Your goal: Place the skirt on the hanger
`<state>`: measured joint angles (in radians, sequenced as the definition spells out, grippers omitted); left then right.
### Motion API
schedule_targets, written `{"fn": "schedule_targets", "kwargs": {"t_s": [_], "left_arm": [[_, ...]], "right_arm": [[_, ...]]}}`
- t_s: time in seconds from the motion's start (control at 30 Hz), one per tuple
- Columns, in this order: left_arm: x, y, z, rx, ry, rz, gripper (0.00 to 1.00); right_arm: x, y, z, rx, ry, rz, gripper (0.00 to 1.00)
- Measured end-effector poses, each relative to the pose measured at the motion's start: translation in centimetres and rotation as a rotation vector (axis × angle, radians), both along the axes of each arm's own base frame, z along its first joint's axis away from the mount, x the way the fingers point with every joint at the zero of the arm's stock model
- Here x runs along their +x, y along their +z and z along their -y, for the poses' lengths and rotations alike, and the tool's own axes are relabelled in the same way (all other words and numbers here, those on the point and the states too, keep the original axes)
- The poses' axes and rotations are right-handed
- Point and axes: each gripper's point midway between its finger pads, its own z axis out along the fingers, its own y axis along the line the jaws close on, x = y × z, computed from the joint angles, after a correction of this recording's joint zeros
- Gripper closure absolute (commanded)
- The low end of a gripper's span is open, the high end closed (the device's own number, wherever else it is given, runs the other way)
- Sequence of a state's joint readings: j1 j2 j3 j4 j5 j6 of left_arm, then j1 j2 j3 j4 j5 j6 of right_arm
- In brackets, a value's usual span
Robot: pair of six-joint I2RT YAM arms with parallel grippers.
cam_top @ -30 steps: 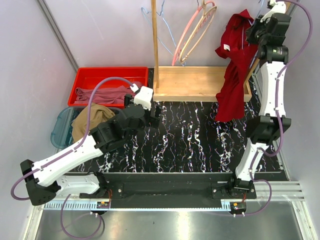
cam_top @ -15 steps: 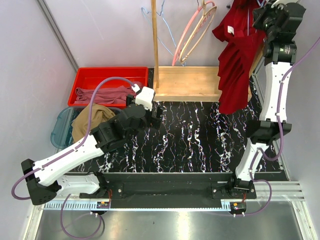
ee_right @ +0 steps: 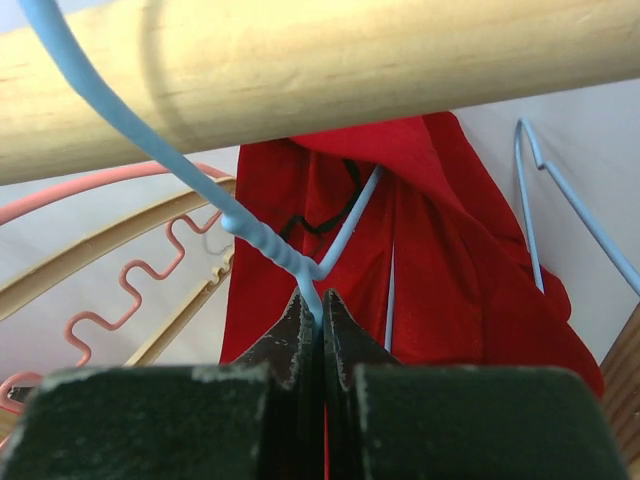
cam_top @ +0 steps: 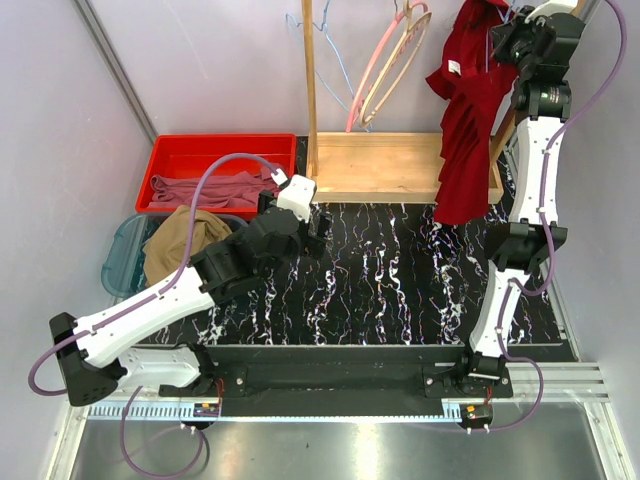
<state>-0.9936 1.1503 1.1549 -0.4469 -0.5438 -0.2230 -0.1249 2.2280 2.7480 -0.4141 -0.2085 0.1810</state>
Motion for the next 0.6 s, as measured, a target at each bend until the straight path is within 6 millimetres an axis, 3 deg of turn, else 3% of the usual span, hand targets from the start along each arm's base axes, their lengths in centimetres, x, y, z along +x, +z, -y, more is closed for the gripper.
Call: {"fn": "schedule_targets", "kwargs": {"t_s": [0.27, 0.33, 0.43, 0.5, 0.6], "left_arm": [[0.0, -0.2, 0.1, -0.011, 0.008, -0.01, 0.01], [0.1, -0.2, 0.1, -0.013, 0.011, -0.011, 0.01], [0.1, -0.2, 0.0, -0.016, 0.013, -0.015, 0.01], [0.0, -0.3, 0.0, -0.019, 0.016, -0.019, 0.01], [0.0, -0.2, -0.1, -0.026, 0.019, -0.02, 0.01]], "right_arm": [[0.2, -0.7, 0.7, 0.007, -0.04, -0.016, 1.0], [0.1, -0.7, 1.0, 0.009, -0.059, -0.018, 0.79], [0.0, -0.5, 1.6, 0.014, -0.095, -0.016, 0.59], [0.0, -0.9, 2.1, 0.018, -0.121, -0.029, 0.41], [-0.2, -1.9, 2.7, 0.026, -0.154, -0.063, 0.26]]}}
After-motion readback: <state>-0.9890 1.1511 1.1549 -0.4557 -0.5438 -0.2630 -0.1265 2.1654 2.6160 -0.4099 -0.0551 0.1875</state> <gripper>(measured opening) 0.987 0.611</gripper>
